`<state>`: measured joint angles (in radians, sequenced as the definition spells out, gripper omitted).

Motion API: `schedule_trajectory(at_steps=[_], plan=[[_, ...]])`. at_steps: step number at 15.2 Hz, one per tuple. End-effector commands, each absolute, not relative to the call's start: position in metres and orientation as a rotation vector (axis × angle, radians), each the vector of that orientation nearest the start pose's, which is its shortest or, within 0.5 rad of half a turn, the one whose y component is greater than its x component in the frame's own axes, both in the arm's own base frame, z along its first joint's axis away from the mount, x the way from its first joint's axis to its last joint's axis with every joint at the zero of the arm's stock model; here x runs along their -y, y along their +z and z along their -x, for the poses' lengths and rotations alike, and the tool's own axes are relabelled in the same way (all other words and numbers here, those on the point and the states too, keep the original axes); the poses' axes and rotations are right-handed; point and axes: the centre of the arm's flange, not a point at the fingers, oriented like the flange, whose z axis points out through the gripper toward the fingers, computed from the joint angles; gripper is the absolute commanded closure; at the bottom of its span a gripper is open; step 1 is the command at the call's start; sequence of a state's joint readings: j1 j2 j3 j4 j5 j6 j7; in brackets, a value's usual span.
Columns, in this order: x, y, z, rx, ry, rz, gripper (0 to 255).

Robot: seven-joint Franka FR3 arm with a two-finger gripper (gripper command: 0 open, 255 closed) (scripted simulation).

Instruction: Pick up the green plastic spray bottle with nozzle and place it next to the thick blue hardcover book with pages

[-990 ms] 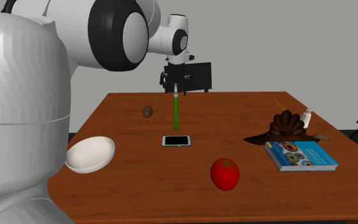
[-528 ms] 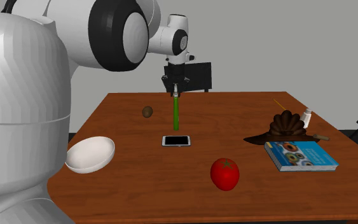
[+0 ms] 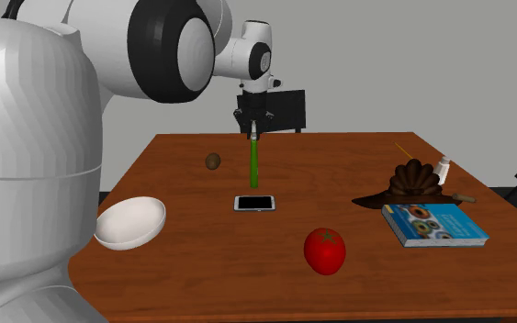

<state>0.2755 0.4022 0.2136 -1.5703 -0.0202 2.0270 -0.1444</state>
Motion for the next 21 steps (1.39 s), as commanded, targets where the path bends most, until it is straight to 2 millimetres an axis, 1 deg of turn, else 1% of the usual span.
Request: schedule_trajectory(at_steps=[1,20,21], plan=[[-0.301,0.425,-0.608,0.939,-0.079,2.919,255],[-0.301,0.524,-0.608,0.939,-0.079,2.919,255],[-0.288,0.524,-0.610,0.939,-0.079,2.919,255]])
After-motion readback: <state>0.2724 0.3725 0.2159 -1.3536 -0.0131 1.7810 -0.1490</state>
